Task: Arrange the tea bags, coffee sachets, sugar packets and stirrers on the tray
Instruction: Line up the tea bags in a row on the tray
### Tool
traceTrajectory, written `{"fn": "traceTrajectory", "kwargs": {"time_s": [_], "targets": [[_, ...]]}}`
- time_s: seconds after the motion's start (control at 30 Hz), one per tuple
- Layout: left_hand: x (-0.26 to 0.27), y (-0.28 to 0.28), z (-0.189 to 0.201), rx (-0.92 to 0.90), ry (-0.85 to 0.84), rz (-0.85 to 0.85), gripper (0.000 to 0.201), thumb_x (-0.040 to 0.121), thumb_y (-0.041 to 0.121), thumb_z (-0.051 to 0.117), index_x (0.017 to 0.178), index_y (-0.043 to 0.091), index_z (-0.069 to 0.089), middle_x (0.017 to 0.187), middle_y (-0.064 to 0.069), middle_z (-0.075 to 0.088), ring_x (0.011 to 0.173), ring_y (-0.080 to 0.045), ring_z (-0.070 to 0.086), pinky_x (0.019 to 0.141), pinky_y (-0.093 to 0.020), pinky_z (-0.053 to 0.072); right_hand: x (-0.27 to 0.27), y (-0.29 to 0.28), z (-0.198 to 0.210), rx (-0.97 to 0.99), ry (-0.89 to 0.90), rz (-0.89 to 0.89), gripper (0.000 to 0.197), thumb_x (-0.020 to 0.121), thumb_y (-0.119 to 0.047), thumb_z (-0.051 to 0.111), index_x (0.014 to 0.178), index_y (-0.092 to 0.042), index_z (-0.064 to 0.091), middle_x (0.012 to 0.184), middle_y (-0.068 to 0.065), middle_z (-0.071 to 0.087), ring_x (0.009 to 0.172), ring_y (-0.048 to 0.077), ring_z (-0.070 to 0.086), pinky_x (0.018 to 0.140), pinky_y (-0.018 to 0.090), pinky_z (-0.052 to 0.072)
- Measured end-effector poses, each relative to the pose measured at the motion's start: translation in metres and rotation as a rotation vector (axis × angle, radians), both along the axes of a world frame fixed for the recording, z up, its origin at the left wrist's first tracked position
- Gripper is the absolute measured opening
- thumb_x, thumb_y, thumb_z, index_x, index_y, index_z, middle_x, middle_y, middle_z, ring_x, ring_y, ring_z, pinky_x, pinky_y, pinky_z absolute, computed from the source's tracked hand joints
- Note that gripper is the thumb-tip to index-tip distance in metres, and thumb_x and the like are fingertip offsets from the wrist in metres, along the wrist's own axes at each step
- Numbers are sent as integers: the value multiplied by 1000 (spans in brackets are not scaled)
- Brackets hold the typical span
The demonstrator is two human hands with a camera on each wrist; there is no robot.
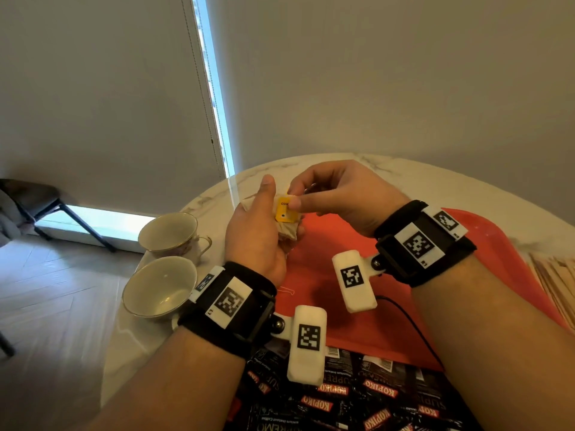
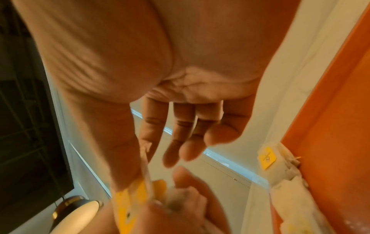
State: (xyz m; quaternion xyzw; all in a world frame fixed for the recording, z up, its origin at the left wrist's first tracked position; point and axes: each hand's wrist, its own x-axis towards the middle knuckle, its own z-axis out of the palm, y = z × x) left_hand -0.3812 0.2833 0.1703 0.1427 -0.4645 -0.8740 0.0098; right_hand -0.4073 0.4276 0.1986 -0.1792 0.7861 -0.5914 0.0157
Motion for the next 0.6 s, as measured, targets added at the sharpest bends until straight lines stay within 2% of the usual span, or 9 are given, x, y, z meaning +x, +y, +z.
{"fn": "traceTrajectory", "kwargs": {"time_s": [0.1,0.17,0.23,0.3,0.47,0.6], "targets": [[-1,0,-2,23,-13,12,43,96,45,71,120,10,68,84,-10,77,62,-18,70,48,-27,52,-3,-1,1,-203,-31,16,12,79,-11,80,88,-9,71,92,16,69,84,22,63,73,33,50],[0,-1,-1,42,-36,13,38,97,44,71,113,10,70,81,-8,76,58,-16,67,47,-26,51,-5,-2,2,-392,-76,-10,10,82,-6,75,86,-11,68,86,7,70,81,19,65,71,31,53],[1,-2,1,67,-47,6,31,97,41,71,102,11,68,73,-7,73,52,-14,63,43,-24,48,-6,-2,3,-493,-65,-64,11,88,-2,70,86,-12,66,81,4,70,75,18,67,66,29,55],[1,-2,2,92,-51,-1,27,96,39,73,98,13,66,66,-4,69,50,-13,62,40,-22,46,-6,-3,3,-496,-24,-115,10,91,0,68,89,-9,66,80,4,70,72,17,68,60,29,56],[-3,-4,-2,179,-80,-73,30,96,44,70,100,15,63,72,-3,66,55,-14,59,40,-22,45,-7,-6,1,-507,-68,-121,6,92,-4,68,96,-9,67,81,4,71,71,18,69,58,31,58],[-4,-7,-5,220,-53,-190,48,94,58,64,118,17,64,84,-6,66,62,-16,62,45,-24,48,-6,-10,0,-523,-106,-101,6,93,-5,67,95,-11,66,80,4,71,68,17,70,56,31,57]]}}
